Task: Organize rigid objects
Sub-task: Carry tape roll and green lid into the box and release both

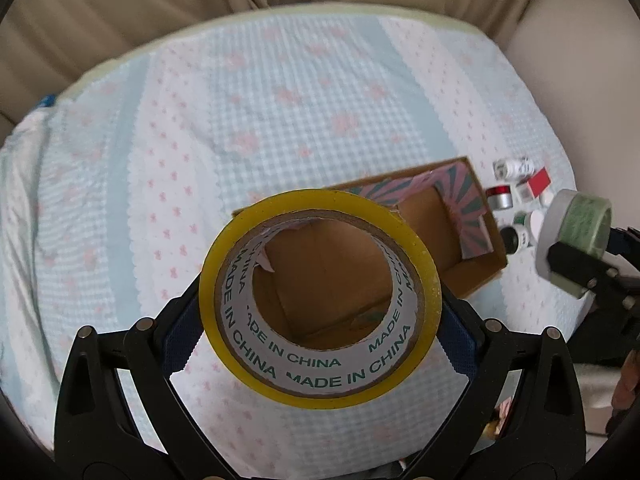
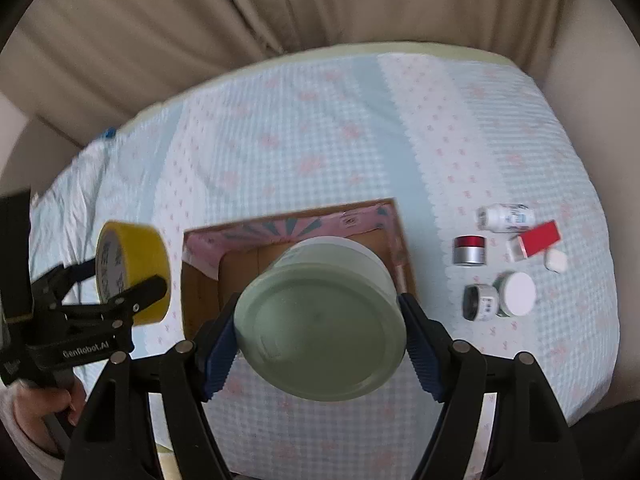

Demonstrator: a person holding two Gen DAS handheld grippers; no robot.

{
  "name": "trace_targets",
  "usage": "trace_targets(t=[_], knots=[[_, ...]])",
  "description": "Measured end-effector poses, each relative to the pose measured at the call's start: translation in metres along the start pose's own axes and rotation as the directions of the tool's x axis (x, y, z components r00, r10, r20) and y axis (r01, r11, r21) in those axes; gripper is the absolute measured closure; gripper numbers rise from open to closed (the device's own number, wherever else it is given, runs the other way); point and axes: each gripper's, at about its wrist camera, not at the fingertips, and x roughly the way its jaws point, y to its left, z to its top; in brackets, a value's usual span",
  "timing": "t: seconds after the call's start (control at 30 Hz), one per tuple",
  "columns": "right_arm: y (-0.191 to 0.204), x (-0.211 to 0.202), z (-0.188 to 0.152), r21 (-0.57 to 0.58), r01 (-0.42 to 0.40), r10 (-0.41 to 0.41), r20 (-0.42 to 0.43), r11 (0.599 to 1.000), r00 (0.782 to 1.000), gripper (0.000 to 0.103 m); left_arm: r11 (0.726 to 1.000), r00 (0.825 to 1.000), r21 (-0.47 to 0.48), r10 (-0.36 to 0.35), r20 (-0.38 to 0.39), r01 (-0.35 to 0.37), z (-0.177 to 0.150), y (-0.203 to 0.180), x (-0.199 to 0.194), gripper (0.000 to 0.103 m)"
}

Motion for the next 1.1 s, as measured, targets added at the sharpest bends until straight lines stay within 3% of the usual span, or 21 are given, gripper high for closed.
trace_targets(t=[0.33, 0.53, 0.8, 0.97, 1.03, 1.07, 1.1], knots=[[0.008, 0.102, 0.014, -0.220, 0.028, -0.056, -0.122, 0.975, 0.991, 0.033, 1.000, 0.989, 0.019, -0.011, -0.151, 0.014, 0.029, -0.009, 0.085, 0.005], [-0.002, 0.160, 0.012, -0.283, 0.006, -0.069, -0.214, 0.959, 0.974, 0.033, 0.999, 0.964, -0.038, -0.018, -0.264, 0.008, 0.031, -0.019, 0.143, 0.005], [-0.005, 0.192, -0.005, -0.412, -0.027, -0.084, -0.249, 0.911, 0.965, 0.033, 0.997, 0.934, -0.070, -0.015, -0.358, -0.011, 0.027, -0.028, 0.196, 0.005], [-0.010, 0.192, -0.007, -0.394, -0.053, -0.045, -0.235, 0.918, 0.971, 0.033, 0.998, 0.941, -0.052, 0.011, -0.337, -0.030, 0.029, -0.032, 0.197, 0.005], [-0.011, 0.192, -0.007, -0.384, -0.047, -0.046, -0.229, 0.922, 0.972, 0.021, 0.997, 0.945, -0.068, 0.007, -0.328, -0.031, 0.029, -0.031, 0.195, 0.000], [-0.012, 0.191, -0.006, -0.388, -0.052, -0.038, -0.221, 0.920, 0.975, 0.004, 0.997, 0.946, -0.075, 0.005, -0.325, -0.031, 0.029, -0.030, 0.193, 0.000], [-0.011, 0.188, -0.007, -0.393, -0.060, -0.026, -0.209, 0.918, 0.978, 0.000, 0.997, 0.946, -0.076, 0.002, -0.323, -0.029, 0.029, -0.030, 0.192, 0.000]])
